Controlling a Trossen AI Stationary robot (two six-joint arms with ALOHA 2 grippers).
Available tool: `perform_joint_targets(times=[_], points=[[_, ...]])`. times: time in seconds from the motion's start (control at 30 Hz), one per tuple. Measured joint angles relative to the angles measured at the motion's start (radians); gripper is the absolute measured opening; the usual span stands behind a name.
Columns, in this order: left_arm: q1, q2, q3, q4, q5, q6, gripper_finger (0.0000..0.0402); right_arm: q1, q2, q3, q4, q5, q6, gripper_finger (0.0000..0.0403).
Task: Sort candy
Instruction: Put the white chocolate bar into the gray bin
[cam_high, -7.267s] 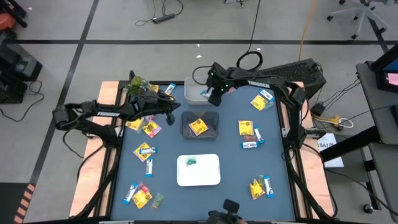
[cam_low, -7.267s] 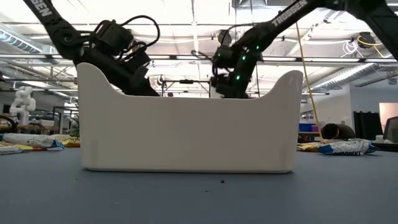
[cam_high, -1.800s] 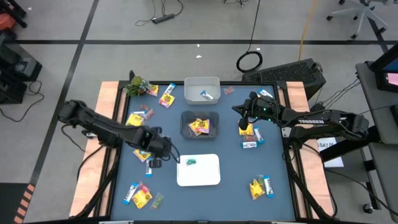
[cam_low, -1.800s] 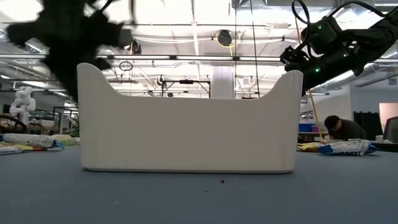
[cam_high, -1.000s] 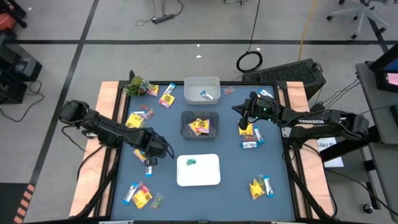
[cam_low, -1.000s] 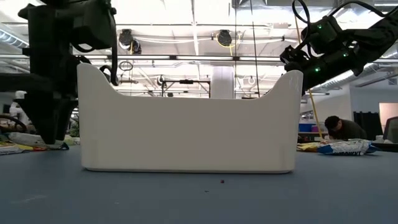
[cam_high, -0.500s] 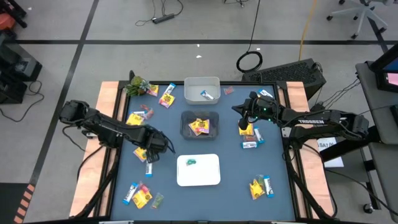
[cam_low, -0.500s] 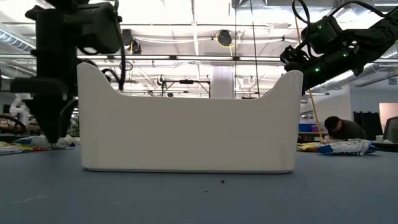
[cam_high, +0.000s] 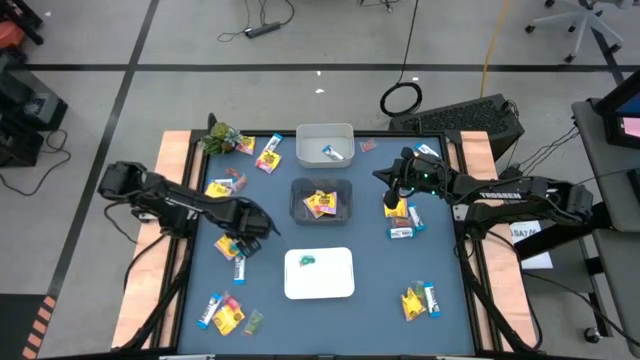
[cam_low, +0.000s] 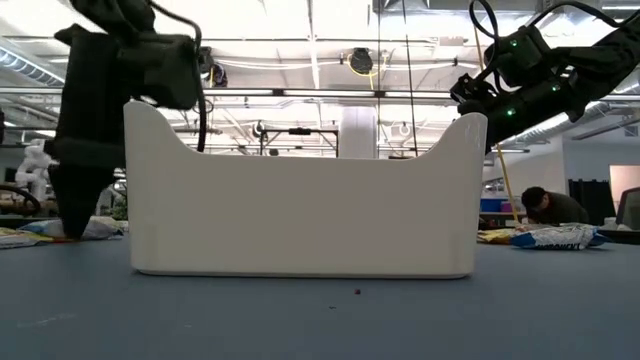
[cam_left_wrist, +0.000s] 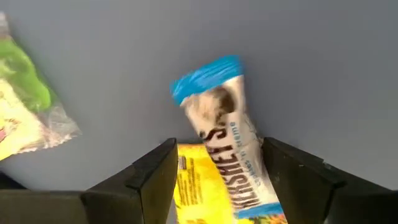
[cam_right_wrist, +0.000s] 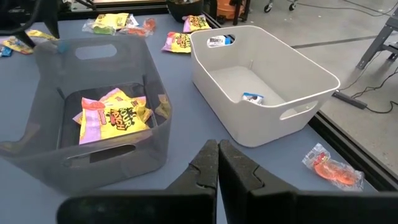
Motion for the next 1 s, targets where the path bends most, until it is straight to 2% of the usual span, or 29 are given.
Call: perform_joint_targets(times=[0.2,0.53,0.63,0.87,1.0], points=[[0.005,0.009,-0.01,0.028,-0.009,0.014,0.0226,0.0,0.0,0.0,-0.002,0.0,0.0,0.0],[0.005,0.011,-0.009,0.052,-0.054,0.091,0.0102,0.0,0.0,0.0,-0.001,0.0,0.0,0.0],[0.005,0.011,-0.005,0.047,-0.068,0.114,0.0077,0.0,0.0,0.0,-0.001,0.0,0.0,0.0],[0.018,0.013,0.065,0.036,-0.11,0.191,0.0067,0.0,0.0,0.0,0.0,0.0,0.0,0.0],[0.065,0.013,0.126,0.036,-0.187,0.26,0.0067,0.0,0.0,0.0,0.0,0.0,0.0,0.0]])
